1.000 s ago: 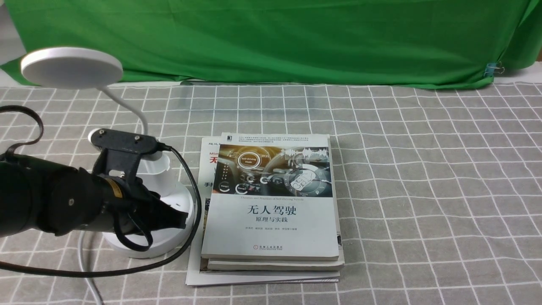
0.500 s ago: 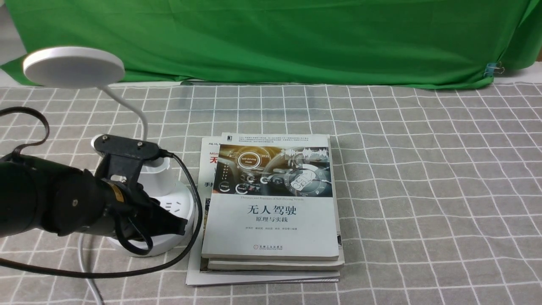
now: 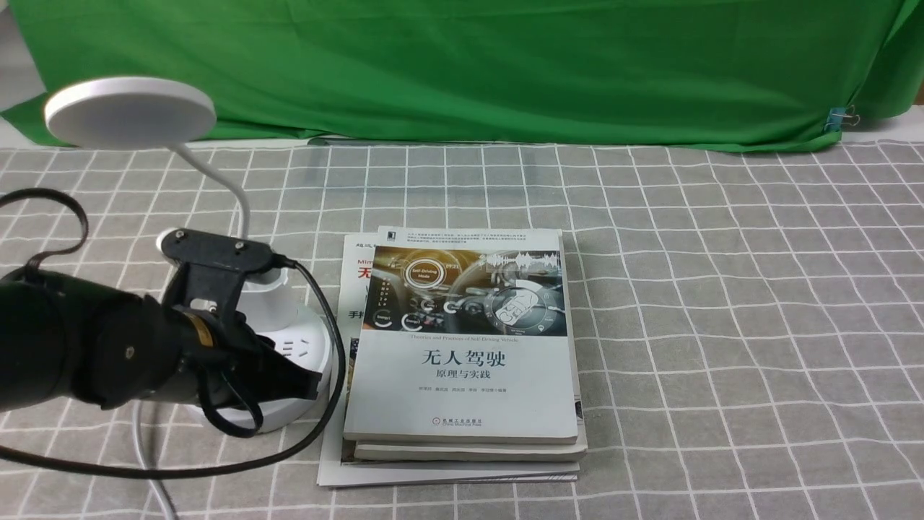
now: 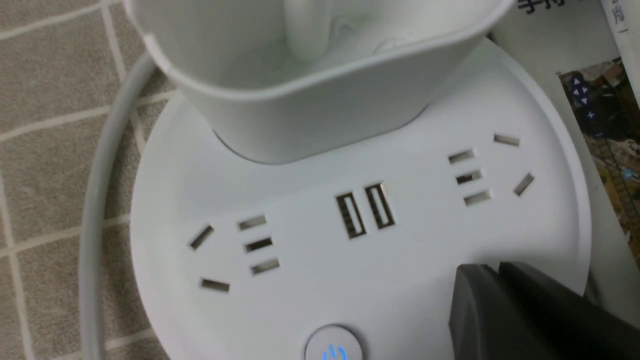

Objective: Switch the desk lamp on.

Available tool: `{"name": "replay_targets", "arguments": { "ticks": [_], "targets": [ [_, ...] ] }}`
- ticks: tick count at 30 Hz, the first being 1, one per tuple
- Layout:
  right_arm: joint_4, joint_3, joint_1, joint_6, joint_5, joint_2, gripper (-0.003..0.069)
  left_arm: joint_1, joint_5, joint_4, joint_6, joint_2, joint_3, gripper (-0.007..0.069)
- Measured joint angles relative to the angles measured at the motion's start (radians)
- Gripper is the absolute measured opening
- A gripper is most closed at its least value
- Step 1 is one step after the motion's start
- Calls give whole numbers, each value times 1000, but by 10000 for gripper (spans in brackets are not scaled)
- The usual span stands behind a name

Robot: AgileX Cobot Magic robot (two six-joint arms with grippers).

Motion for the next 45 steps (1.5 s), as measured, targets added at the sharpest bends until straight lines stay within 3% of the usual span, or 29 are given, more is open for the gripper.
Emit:
{"name": "replay_targets", "arguments": {
  "ticks": [29, 36, 45],
  "targets": [
    [0, 0, 0, 0, 0, 0, 245, 0, 33, 27, 0, 33, -61, 15],
    [0, 0, 0, 0, 0, 0, 245, 0, 162, 26, 13, -103, -24, 15],
    [0, 0, 0, 0, 0, 0, 245, 0, 165, -23, 15, -470, 130, 15]
  ]
}}
